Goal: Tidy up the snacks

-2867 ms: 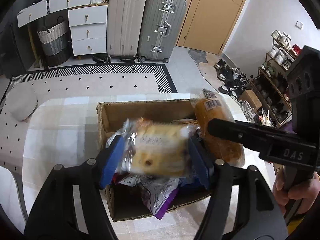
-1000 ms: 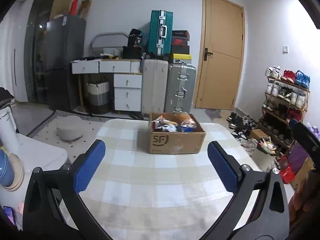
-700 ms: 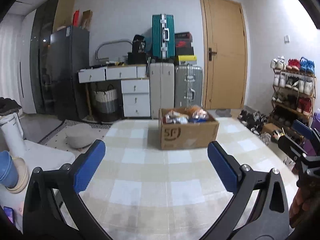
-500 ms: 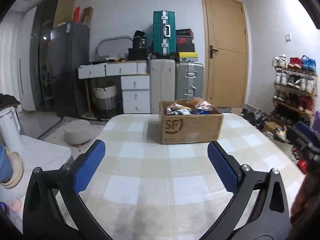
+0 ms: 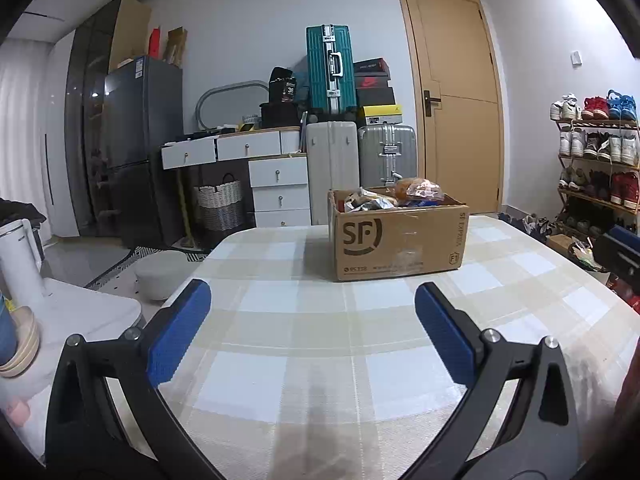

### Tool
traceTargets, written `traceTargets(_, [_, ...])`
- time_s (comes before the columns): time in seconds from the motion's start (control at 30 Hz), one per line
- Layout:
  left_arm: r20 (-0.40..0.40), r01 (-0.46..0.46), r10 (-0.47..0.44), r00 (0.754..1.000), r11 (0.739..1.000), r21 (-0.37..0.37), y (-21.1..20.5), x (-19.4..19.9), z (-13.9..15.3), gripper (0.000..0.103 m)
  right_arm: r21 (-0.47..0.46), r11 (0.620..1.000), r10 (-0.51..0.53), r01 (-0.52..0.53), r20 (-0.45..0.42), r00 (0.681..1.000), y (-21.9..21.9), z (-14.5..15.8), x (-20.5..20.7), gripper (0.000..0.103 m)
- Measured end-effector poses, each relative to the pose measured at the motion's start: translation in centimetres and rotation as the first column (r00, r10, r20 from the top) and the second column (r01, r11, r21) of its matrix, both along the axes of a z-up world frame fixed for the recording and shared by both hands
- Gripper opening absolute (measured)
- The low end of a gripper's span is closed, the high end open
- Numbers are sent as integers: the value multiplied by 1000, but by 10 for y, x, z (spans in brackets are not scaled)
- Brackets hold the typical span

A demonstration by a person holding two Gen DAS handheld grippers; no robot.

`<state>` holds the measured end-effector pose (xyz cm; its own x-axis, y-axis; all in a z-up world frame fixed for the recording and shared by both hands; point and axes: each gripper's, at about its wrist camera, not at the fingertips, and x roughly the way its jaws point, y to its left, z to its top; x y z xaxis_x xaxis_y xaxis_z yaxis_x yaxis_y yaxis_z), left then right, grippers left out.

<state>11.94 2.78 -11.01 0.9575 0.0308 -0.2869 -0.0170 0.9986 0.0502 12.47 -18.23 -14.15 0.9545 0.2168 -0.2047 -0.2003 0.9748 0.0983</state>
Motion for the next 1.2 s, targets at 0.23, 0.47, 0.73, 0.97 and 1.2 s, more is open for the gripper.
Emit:
traceTargets(0.23, [-31, -22, 21, 999, 999, -35, 9, 13, -6, 102, -38, 999, 11, -12, -23, 1000, 10, -2, 5, 102])
traceTargets(0.47, [-31, -27, 26, 999, 999, -25, 6, 9, -6, 102, -48, 999, 23, -24, -16, 1000, 12, -3, 5, 102])
traceTargets(0.73, [-31, -28, 27, 999, 999, -25, 6, 10, -7, 102, -34, 999, 21, -22, -28, 999, 9, -3, 6, 102])
traceTargets(0.97, [-15, -20, 20, 1000, 999, -36, 10, 3, -4, 102, -39, 999, 18, -19, -22, 1000, 10, -4, 4, 102])
traceTargets(1.2, [-22, -5, 4, 1000, 999, -42, 12, 6, -8, 102, -42, 999, 18, -19, -25, 1000, 10, -4, 4, 102])
